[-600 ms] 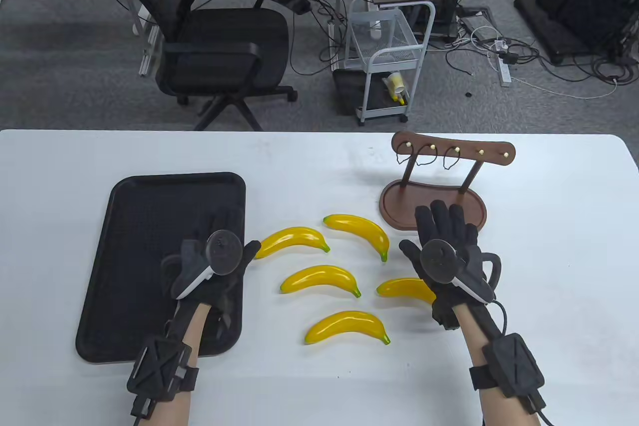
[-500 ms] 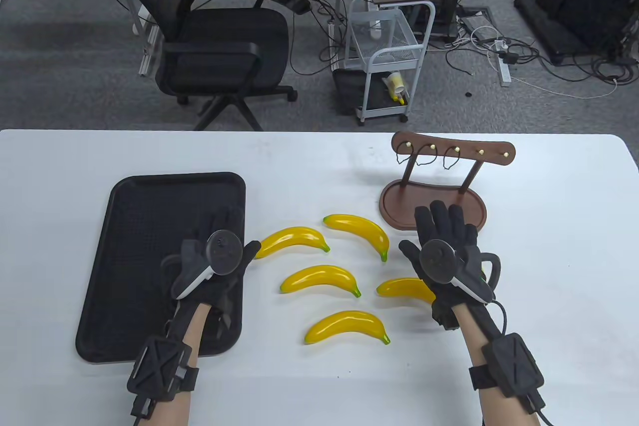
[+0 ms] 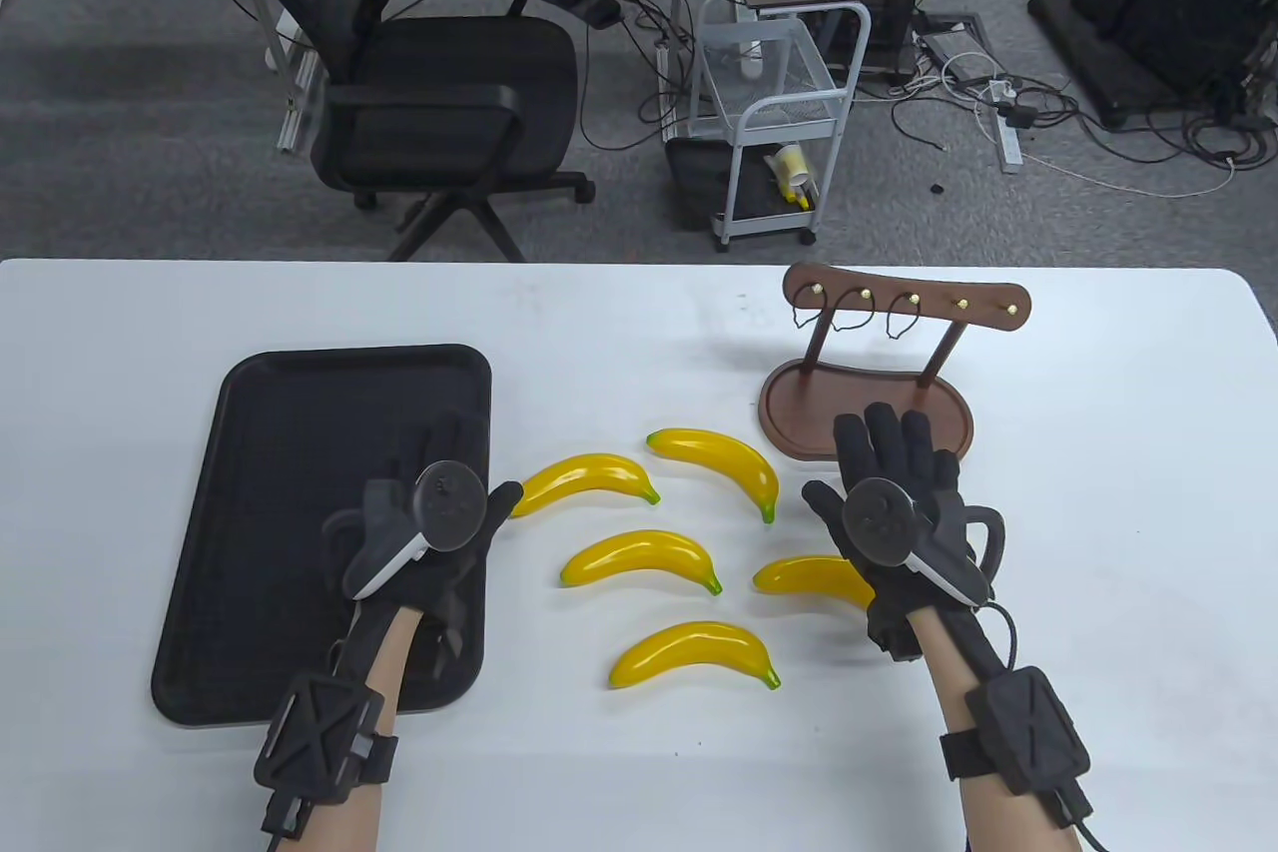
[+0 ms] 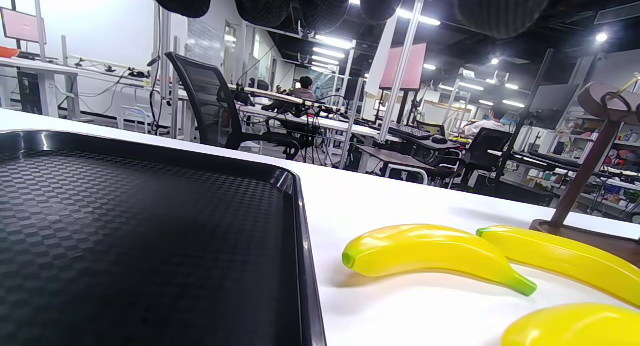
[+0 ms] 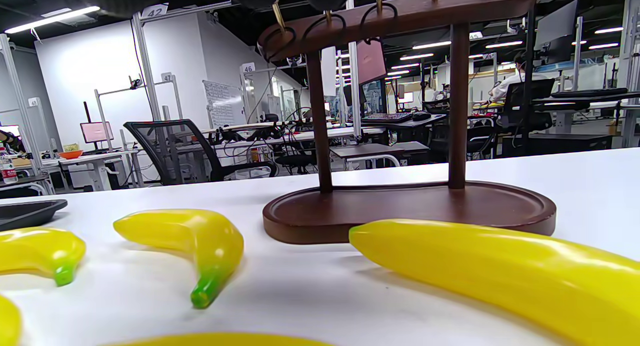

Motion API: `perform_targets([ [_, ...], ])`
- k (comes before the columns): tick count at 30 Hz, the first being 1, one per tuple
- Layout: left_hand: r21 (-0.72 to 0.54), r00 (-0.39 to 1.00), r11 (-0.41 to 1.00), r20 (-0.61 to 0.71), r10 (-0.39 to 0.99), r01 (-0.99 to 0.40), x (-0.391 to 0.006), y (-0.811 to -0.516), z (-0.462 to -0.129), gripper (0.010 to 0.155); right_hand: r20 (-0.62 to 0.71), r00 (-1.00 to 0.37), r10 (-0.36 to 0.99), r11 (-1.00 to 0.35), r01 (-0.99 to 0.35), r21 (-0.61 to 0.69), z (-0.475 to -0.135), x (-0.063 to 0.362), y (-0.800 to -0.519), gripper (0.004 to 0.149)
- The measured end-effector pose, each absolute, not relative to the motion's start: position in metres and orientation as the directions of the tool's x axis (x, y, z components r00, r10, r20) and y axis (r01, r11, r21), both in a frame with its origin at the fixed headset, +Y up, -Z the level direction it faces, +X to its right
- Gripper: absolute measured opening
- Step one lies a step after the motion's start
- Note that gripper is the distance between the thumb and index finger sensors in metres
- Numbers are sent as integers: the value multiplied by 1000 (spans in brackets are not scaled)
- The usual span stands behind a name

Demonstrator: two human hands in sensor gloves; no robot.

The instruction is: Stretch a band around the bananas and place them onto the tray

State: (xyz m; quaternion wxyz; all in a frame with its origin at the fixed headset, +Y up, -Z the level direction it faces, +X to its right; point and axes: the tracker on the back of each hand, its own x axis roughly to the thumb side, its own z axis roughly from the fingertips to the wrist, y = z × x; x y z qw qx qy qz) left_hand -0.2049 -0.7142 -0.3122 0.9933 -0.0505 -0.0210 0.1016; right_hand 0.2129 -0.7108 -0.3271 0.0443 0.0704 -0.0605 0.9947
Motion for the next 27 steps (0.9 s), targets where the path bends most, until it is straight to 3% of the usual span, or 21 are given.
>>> perform_targets([
  [27, -116, 977, 973, 54, 207, -200, -199, -715, -312, 73, 136, -982, 131, -976, -152, -157, -327, 219, -707, 74],
])
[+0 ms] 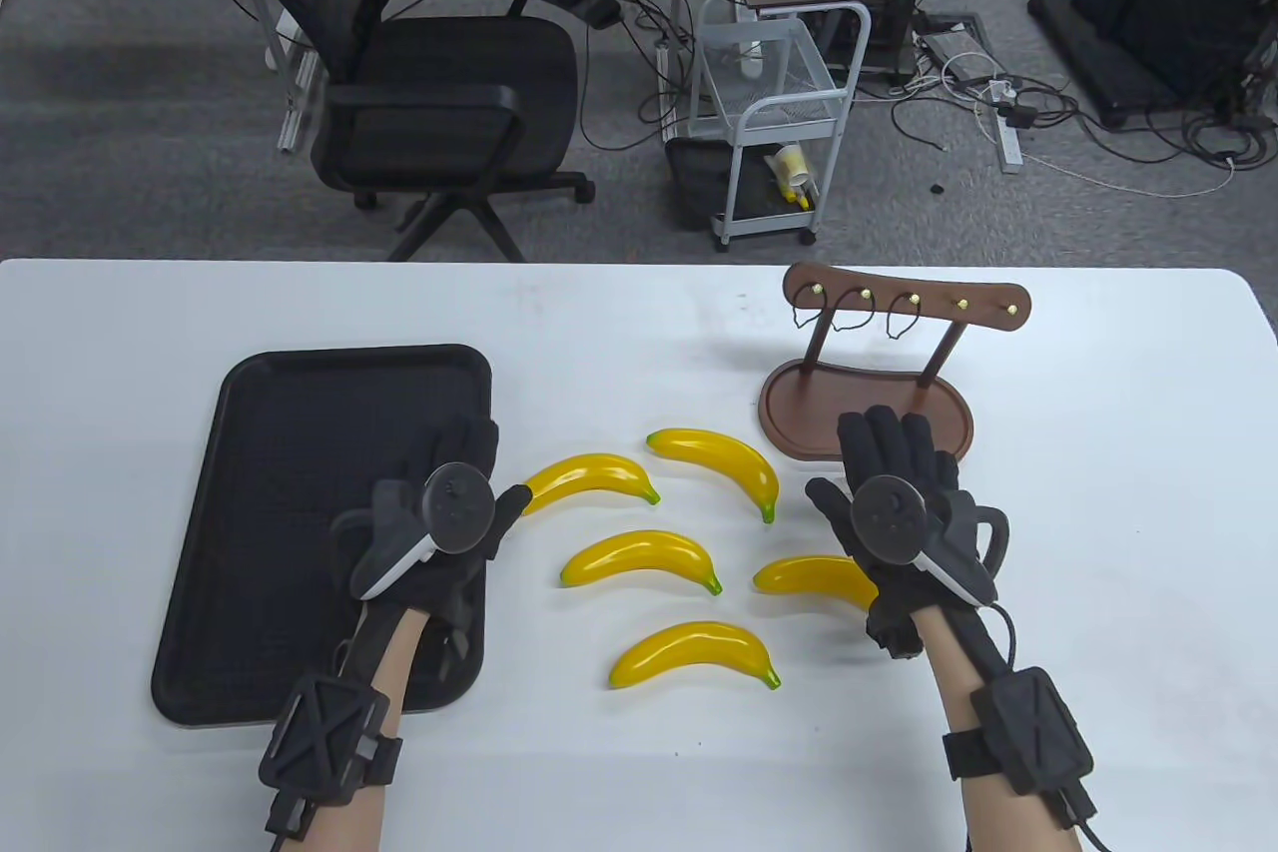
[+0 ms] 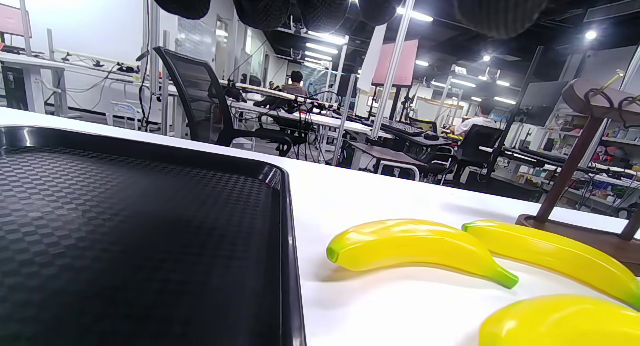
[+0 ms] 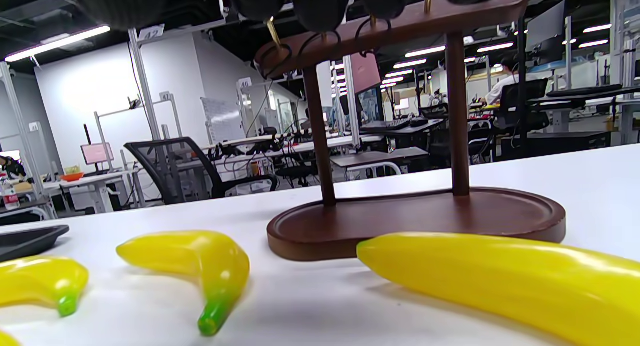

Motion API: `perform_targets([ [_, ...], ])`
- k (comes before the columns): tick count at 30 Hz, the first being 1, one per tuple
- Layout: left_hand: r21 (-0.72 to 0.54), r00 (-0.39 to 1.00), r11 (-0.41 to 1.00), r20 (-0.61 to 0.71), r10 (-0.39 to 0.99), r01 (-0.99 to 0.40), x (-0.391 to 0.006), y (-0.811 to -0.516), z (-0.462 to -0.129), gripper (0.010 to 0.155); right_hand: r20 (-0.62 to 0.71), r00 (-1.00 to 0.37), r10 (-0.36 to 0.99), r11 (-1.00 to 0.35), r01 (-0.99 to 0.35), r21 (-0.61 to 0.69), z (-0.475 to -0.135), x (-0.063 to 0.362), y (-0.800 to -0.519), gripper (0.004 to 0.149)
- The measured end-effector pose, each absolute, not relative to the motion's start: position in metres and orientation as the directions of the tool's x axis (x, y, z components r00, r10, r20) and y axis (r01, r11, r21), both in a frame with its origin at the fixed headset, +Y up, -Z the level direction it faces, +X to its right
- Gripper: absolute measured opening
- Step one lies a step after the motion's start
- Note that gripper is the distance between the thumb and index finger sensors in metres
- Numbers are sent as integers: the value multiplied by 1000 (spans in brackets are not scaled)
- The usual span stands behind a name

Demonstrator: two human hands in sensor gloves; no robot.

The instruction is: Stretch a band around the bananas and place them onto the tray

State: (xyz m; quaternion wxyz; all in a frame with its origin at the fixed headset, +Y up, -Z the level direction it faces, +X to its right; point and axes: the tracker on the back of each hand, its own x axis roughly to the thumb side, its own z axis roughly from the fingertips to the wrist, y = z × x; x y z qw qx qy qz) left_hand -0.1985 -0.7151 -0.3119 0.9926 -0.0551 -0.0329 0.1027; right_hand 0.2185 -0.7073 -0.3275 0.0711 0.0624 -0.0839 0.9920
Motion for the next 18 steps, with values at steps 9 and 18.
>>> perform_targets([
  [9, -148, 928, 926, 82, 362, -348, -200, -712, -312, 71, 85, -961, 262, -941, -274, -196, -335, 234, -705, 73],
  [18, -192, 837, 841, 128, 532, -506, -197, -713, -314, 71, 14, -908, 420, -887, -413, -206, -354, 261, -704, 72],
])
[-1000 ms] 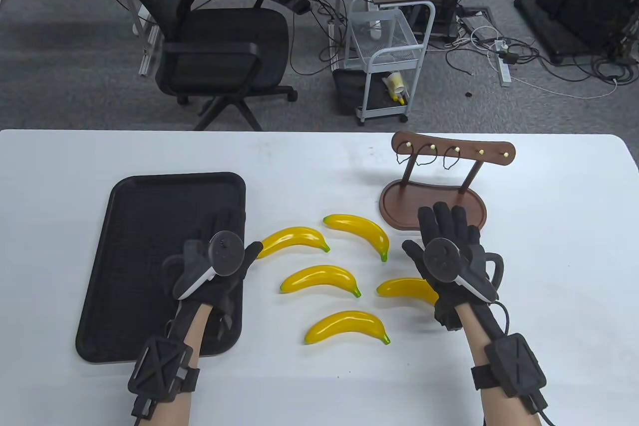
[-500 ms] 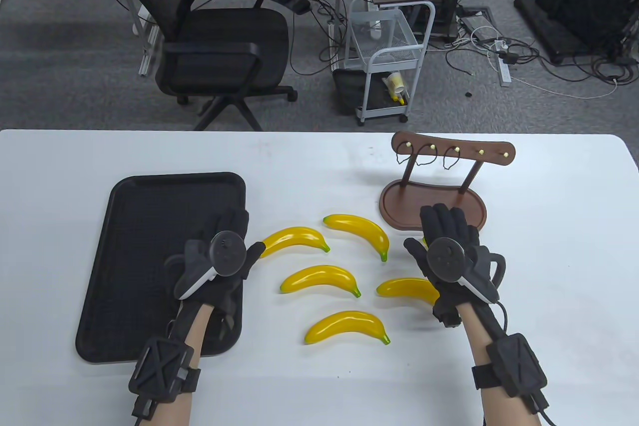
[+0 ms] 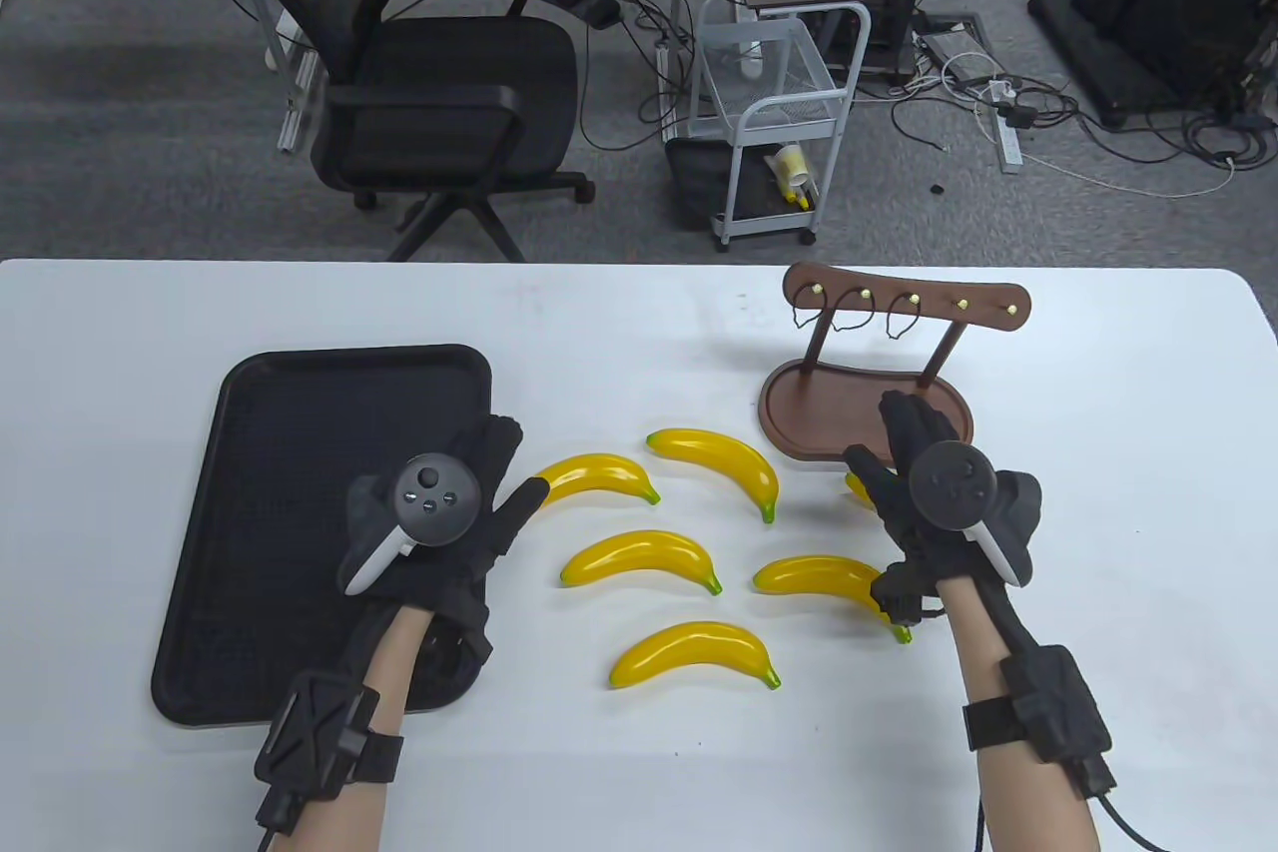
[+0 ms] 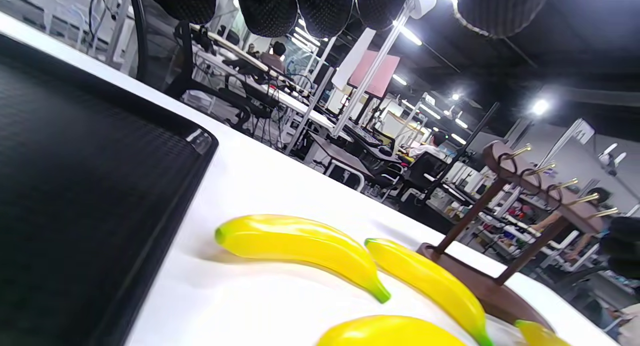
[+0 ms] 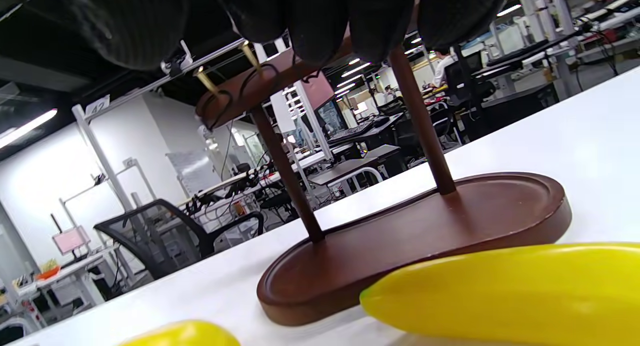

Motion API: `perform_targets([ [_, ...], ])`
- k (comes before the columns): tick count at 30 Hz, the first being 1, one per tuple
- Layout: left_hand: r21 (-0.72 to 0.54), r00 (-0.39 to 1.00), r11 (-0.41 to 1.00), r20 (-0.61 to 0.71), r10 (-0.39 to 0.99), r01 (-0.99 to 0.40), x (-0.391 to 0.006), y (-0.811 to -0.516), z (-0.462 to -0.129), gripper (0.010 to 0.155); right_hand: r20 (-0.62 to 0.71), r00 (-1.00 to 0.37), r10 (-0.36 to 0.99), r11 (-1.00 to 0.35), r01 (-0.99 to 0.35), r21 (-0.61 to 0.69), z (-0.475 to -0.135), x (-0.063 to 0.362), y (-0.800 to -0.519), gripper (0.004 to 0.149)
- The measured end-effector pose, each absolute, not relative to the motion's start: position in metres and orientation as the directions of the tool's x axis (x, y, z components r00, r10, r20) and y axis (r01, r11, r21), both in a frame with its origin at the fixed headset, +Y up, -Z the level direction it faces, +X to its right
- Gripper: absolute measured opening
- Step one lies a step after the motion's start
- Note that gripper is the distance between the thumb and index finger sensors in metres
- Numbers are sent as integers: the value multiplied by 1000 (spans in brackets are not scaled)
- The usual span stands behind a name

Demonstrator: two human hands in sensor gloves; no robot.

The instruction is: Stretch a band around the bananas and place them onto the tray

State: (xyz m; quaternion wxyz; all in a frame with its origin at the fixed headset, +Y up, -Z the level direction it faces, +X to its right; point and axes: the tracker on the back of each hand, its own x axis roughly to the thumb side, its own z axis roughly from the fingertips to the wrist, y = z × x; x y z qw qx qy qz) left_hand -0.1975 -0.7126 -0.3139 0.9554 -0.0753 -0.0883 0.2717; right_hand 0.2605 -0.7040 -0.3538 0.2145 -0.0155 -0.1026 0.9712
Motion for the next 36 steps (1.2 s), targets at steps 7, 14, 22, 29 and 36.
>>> perform_targets([
  [7, -240, 750, 758, 142, 646, -607, -199, -719, -316, 71, -54, -764, 643, -755, -619, -218, -369, 281, -707, 70],
  [14, -279, 702, 711, 149, 696, -646, -197, -727, -317, 72, -120, -557, 822, -569, -789, -231, -386, 296, -720, 69],
  [22, -324, 621, 634, 156, 768, -702, -199, -734, -319, 73, -181, -320, 930, -359, -899, -250, -410, 302, -735, 68],
  [29, -355, 580, 599, 169, 797, -718, -197, -737, -318, 72, -231, -90, 969, -158, -941, -298, -425, 300, -752, 67],
  [36, -353, 588, 607, 172, 790, -712, -196, -737, -318, 71, -213, 93, 973, 33, -963, -268, -440, 295, -769, 66],
])
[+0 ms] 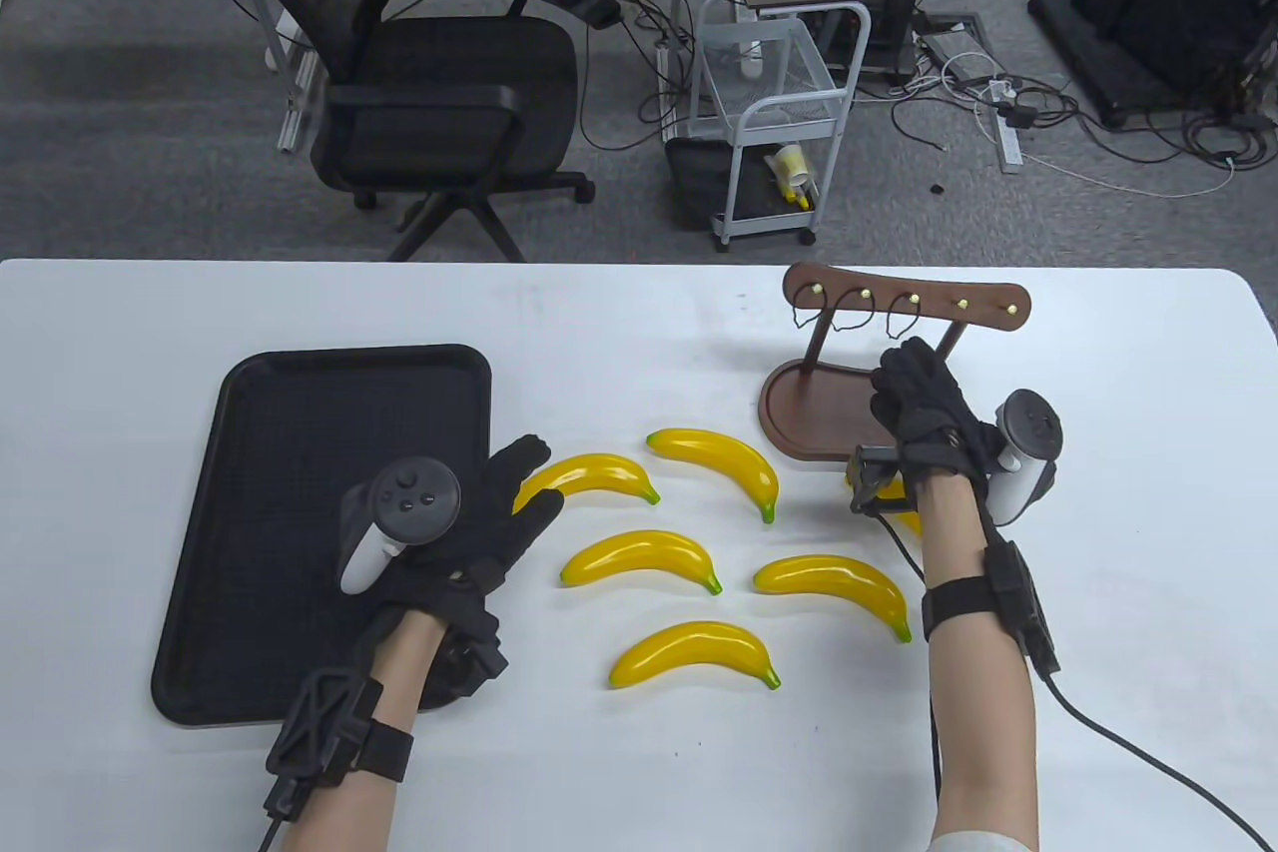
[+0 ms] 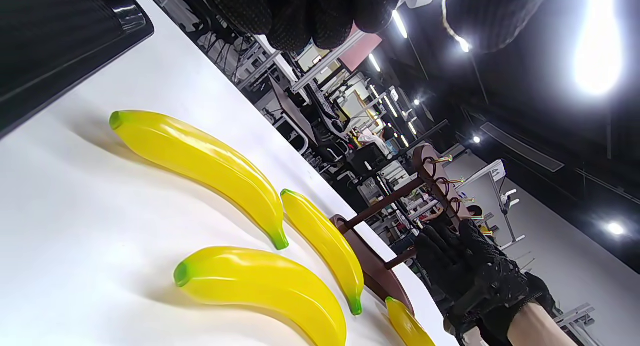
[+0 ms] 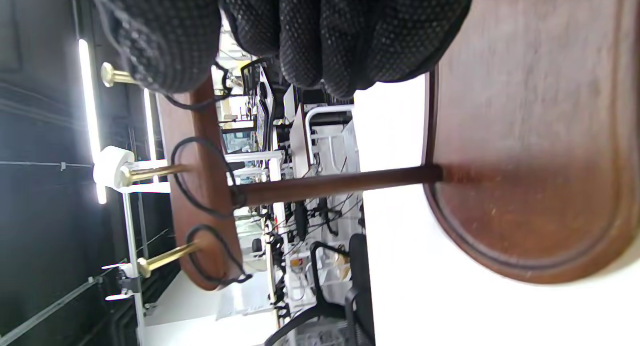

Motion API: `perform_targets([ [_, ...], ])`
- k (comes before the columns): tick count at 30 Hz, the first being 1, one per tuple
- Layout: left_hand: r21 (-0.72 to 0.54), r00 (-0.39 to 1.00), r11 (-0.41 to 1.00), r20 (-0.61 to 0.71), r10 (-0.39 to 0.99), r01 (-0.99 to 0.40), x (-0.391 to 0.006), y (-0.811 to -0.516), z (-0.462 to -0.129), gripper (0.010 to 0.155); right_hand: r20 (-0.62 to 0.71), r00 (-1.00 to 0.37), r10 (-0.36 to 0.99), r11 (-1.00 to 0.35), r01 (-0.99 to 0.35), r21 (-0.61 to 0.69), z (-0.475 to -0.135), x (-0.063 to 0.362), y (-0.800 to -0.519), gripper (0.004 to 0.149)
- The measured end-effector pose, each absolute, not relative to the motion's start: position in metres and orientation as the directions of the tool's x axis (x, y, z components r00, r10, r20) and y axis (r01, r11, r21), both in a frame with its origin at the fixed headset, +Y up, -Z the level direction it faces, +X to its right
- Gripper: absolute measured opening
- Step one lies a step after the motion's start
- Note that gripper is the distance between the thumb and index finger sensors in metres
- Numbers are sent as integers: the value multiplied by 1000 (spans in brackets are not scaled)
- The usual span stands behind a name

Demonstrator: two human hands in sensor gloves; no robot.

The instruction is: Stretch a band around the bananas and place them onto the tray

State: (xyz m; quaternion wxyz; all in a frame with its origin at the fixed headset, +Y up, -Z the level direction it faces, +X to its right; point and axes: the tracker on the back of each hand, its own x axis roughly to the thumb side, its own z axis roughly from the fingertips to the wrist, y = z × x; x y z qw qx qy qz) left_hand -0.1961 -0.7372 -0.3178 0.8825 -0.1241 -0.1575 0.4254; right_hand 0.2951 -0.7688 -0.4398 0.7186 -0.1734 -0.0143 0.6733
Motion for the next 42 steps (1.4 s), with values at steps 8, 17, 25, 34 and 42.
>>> perform_targets([
  [8, -355, 601, 618, 172, 781, -701, -194, -737, -317, 71, -220, 152, 964, 69, -936, -344, -450, 287, -770, 61],
  [17, -360, 607, 626, 179, 774, -692, -191, -737, -317, 71, -227, 172, 959, 66, -910, -409, -453, 288, -769, 48],
  [25, -363, 608, 625, 177, 774, -691, -190, -737, -317, 70, -219, 172, 960, 68, -907, -415, -454, 289, -763, 40],
  [34, -365, 610, 629, 182, 771, -686, -189, -737, -316, 70, -193, 98, 976, 11, -914, -406, -447, 295, -741, 38],
  [42, -365, 611, 629, 181, 771, -686, -188, -737, -316, 70, -163, 20, 986, -41, -930, -366, -437, 298, -718, 37],
])
